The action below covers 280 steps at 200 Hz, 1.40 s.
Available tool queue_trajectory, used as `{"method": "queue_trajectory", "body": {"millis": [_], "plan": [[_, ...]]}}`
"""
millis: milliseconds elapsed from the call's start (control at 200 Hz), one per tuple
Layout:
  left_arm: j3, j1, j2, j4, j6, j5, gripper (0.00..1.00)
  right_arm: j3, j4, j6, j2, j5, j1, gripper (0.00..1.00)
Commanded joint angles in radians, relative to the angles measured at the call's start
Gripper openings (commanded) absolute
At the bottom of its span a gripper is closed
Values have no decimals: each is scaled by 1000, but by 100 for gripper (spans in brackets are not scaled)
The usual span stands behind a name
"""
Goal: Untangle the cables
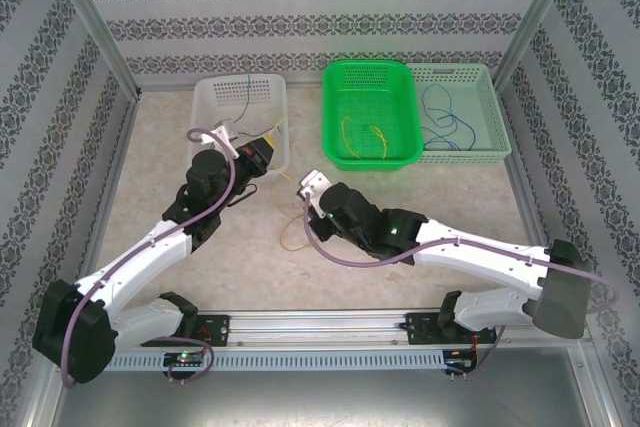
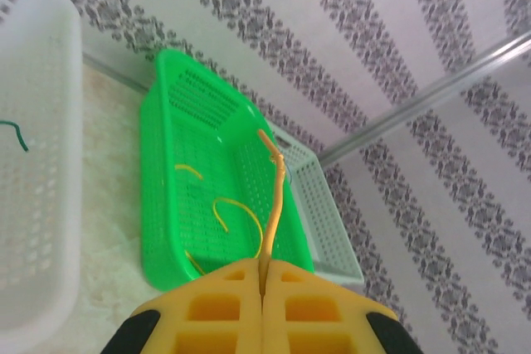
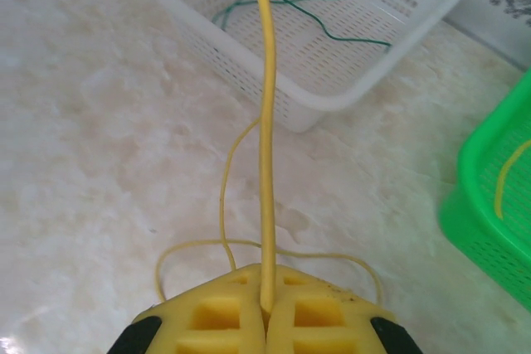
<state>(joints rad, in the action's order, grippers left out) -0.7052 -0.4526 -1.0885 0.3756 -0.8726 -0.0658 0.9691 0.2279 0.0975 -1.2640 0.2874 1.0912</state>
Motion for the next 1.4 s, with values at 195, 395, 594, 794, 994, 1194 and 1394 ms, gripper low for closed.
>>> {"method": "queue_trajectory", "body": {"millis": [195,395,594,794,994,1194,1394], "plan": [[17,28,83,114,0,332,0,84,149,31,-104,-216,48,0],[30,29,162,47,53,411,0,95,181,-8,-64,-162,43,0],[7,28,197,-24,134,403,74,127,279,2,5,-47,-53,0],[-10,28,232,-75,214,397,100,204,344,-32,61,-16,-247,0],[-8,28,242,-126,223,379,100,271,286,-61,41,-131,-500,0],[-2,28,245,-166,225,367,100,437,298,-125,-130,-198,-663,0],[0,29,263,-220,239,365,100,636,376,-115,-390,-333,-788,0]]}}
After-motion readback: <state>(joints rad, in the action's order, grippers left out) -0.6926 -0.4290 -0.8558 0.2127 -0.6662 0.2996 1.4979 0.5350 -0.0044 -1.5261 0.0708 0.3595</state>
